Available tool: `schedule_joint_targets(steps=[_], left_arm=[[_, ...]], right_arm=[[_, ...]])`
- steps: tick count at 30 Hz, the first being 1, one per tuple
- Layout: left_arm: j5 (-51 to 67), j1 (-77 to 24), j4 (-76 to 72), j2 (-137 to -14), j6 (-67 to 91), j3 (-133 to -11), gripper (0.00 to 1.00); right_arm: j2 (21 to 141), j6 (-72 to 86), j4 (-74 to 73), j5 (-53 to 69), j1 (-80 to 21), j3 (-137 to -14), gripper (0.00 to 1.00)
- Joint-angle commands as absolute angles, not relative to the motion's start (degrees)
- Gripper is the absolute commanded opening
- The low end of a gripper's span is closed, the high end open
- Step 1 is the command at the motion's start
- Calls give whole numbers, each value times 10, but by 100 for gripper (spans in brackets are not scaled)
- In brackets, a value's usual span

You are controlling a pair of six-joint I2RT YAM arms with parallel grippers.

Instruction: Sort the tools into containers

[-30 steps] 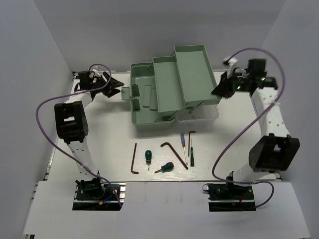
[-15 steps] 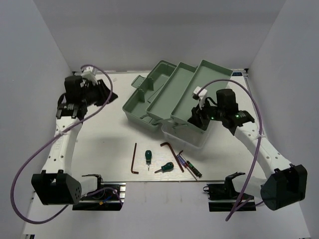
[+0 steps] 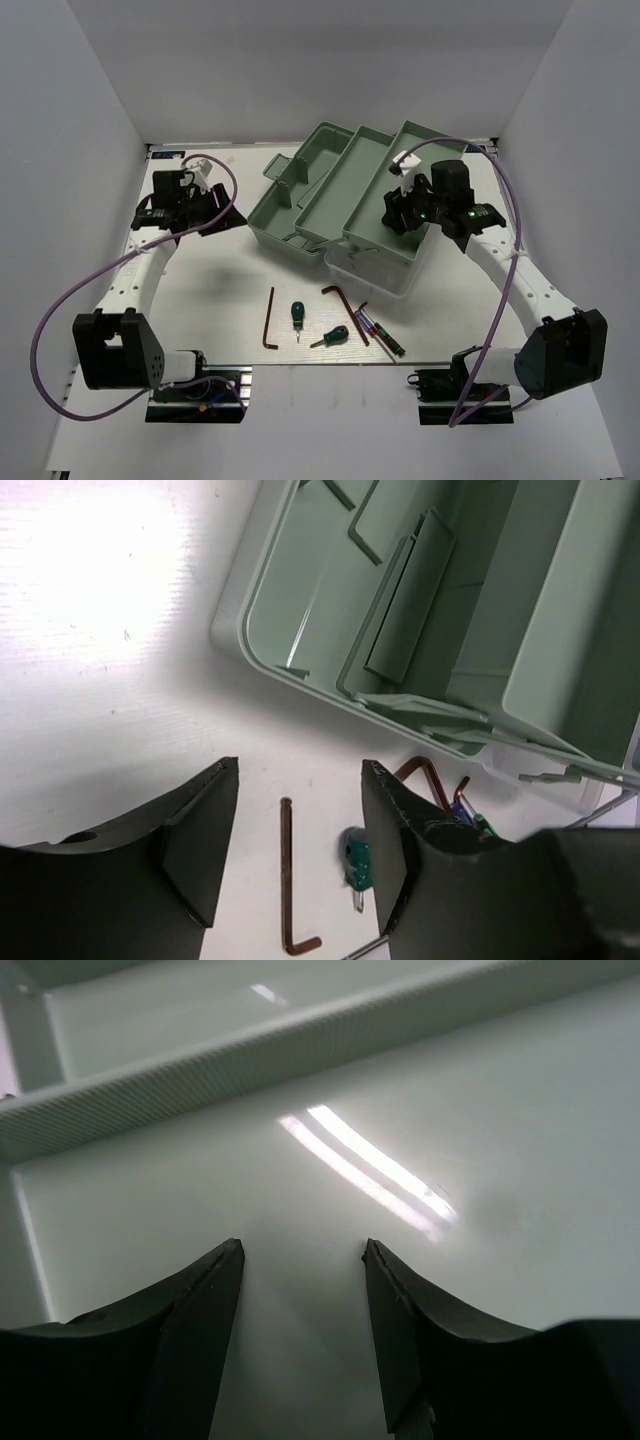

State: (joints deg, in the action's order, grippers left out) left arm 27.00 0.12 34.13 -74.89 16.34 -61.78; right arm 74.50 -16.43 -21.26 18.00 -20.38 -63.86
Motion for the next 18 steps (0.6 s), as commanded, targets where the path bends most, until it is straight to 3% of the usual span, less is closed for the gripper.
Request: schedule_joint_targets(steps=[1, 4, 9, 18], left_arm=[[279, -2, 298, -764, 165, -632, 63], [292, -2, 268, -797, 171, -649, 64], [297, -2, 242, -854, 176, -681, 66], [315, -2, 217, -935, 156, -720, 70]], right_arm=[[723, -156, -274, 117, -183, -667, 59], [715, -143, -292, 67, -178, -716, 59], [722, -86, -328, -15, -161, -779, 70], [753, -11, -414, -47, -115, -841, 76]])
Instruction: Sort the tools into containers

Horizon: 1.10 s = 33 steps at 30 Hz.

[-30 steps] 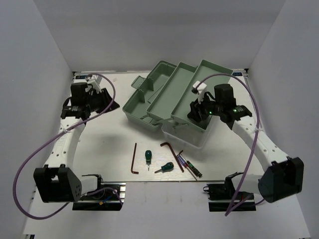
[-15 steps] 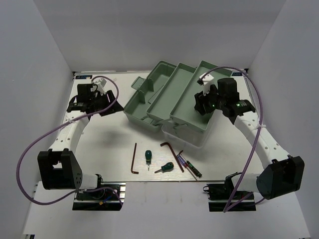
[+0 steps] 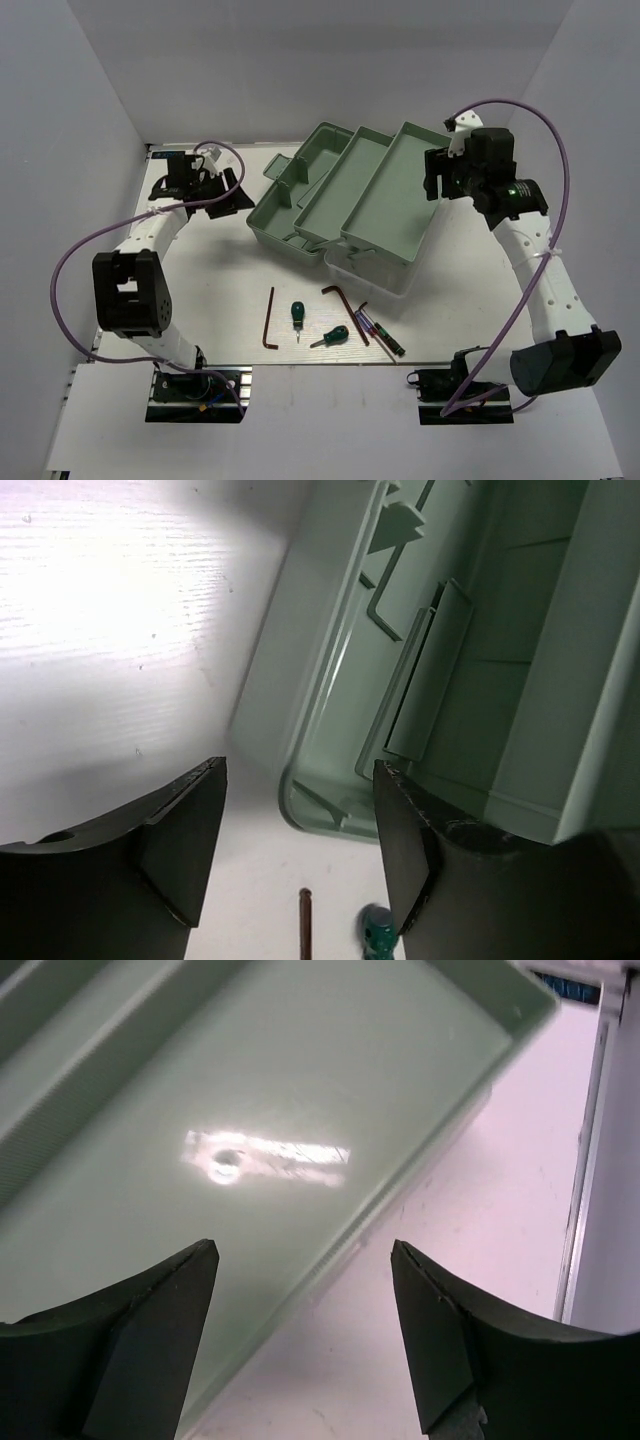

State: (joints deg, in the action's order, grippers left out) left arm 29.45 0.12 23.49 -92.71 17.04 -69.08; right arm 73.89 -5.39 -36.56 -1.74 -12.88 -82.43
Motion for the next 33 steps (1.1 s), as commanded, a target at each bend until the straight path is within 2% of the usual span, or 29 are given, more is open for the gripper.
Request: schedule_joint_targets(steps=[1, 9, 14, 20, 21, 24, 33], left_arm=[[315, -2, 212, -940, 149, -726, 70], [336, -7, 207, -976, 125, -737, 70], [344, -18, 201, -981, 114, -737, 70], [322, -40, 201, -991, 114, -732, 70], [315, -46, 201, -991, 114, -732, 70], [304, -57, 207, -991, 114, -727, 69], [285, -85, 207, -1009, 132, -734, 68]], right_arm=[[755, -4, -419, -42, -109, -839, 76], [797, 57, -444, -16, -80, -832, 75], [832, 76, -431, 22, -76, -841, 69], [892, 65, -449, 21, -78, -899, 50], [906, 62, -453, 18, -78, -906, 42], [931, 58, -461, 5, -80, -946, 30], [1009, 48, -453, 5, -83, -1059, 20]])
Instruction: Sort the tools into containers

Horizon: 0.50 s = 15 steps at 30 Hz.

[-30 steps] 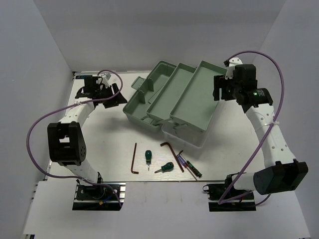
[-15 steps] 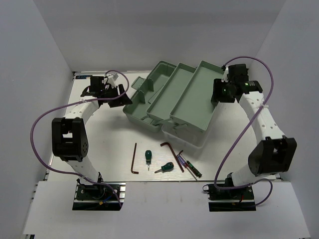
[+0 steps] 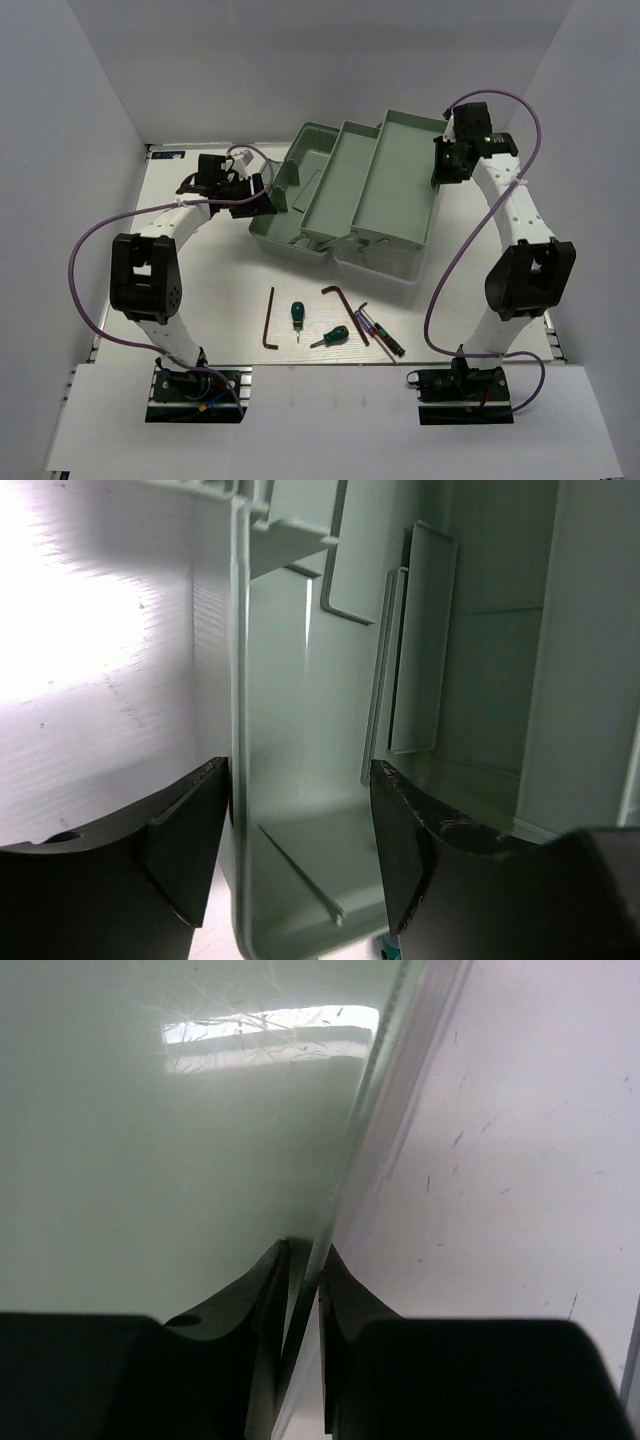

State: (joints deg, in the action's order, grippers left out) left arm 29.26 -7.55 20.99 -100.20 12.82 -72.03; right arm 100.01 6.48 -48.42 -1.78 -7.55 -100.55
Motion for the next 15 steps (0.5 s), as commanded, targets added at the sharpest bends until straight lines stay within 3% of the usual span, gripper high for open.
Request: schedule_joint_targets(steps=[1, 15], left_arm=[[285, -85, 207, -1009, 132, -741, 68], [279, -112, 207, -1050, 142, -776, 68]], right_arm=[[1019, 48, -450, 4, -82, -1067, 20], [1162, 18, -421, 33, -83, -1258, 22]])
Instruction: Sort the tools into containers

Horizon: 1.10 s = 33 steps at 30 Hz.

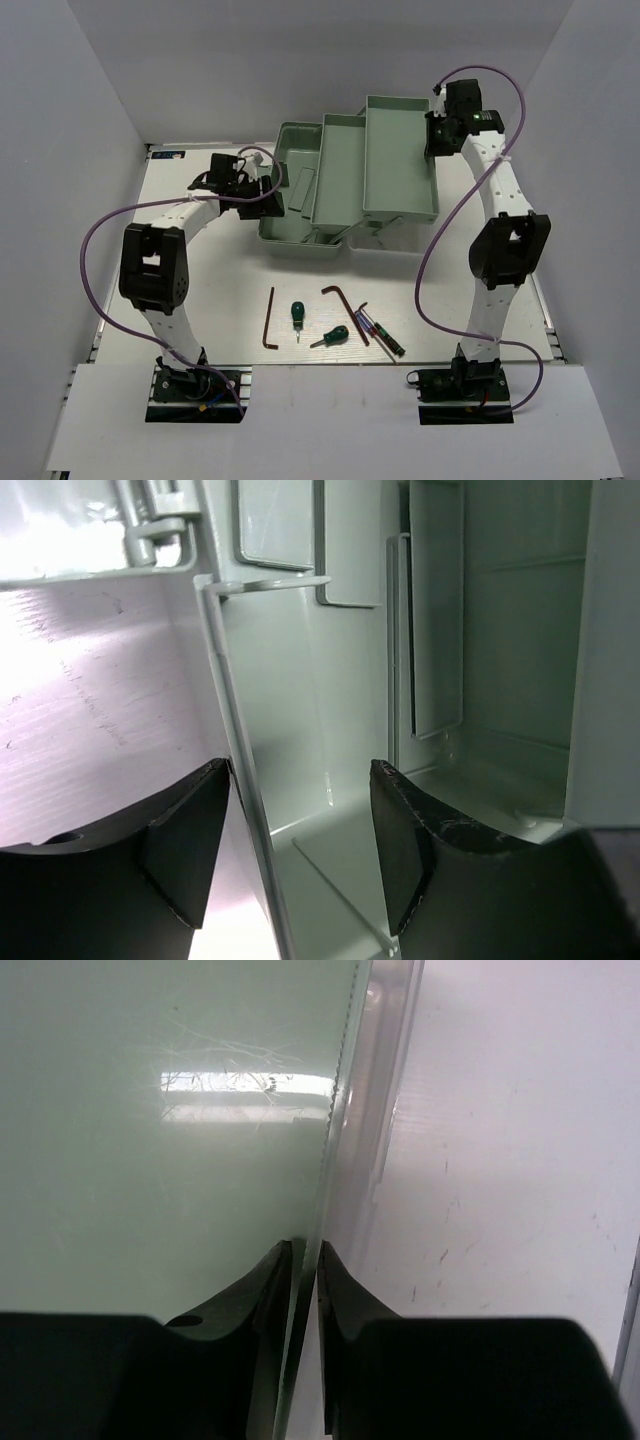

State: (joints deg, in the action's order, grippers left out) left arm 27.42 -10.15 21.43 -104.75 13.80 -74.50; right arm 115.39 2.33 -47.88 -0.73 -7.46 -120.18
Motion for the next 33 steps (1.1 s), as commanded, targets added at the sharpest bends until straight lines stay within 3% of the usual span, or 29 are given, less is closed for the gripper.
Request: schedule_joint_targets(steps=[1, 5, 10, 12, 20, 22, 23, 25, 27, 28, 29, 30, 33], left_arm=[[279, -112, 207, -1050, 142, -776, 68], [274, -113, 212, -1056, 142, -788, 68], [274, -113, 212, -1056, 148, -794, 68], [274, -113, 217, -1043, 148, -794, 68], [240, -102, 242, -983, 154, -816, 74], [229, -102, 242, -958, 154, -817, 76], [223, -102, 242, -934, 148, -817, 76], [216, -102, 261, -905, 142, -817, 76], [211, -102, 293, -873, 124, -817, 76], [200, -110, 305, -832, 113, -805, 70], [200, -110, 319, -811, 100, -796, 51], [200, -115, 346, -790, 91, -764, 41], [224, -115, 352, -702, 85, -653, 18]], right_arm=[[1165, 17, -418, 33, -85, -1263, 23], [1166, 5, -411, 40, -85, -1280, 30], [1144, -17, -399, 58, -80, -1267, 57], [1129, -28, -381, 75, -78, -1251, 62], [1002, -108, -307, 84, -76, -1171, 70], [967, -141, -284, 72, -76, -1150, 73], [942, -148, -279, 75, -73, -1122, 80], [899, -185, -307, 136, -69, -1066, 83], [859, -250, -367, 283, -65, -1036, 48], [832, -335, -438, 328, -69, -1013, 23], [801, -361, -506, 438, -69, -998, 5], [761, -386, -544, 470, -78, -964, 0], [702, -495, -707, 519, -118, -864, 1]])
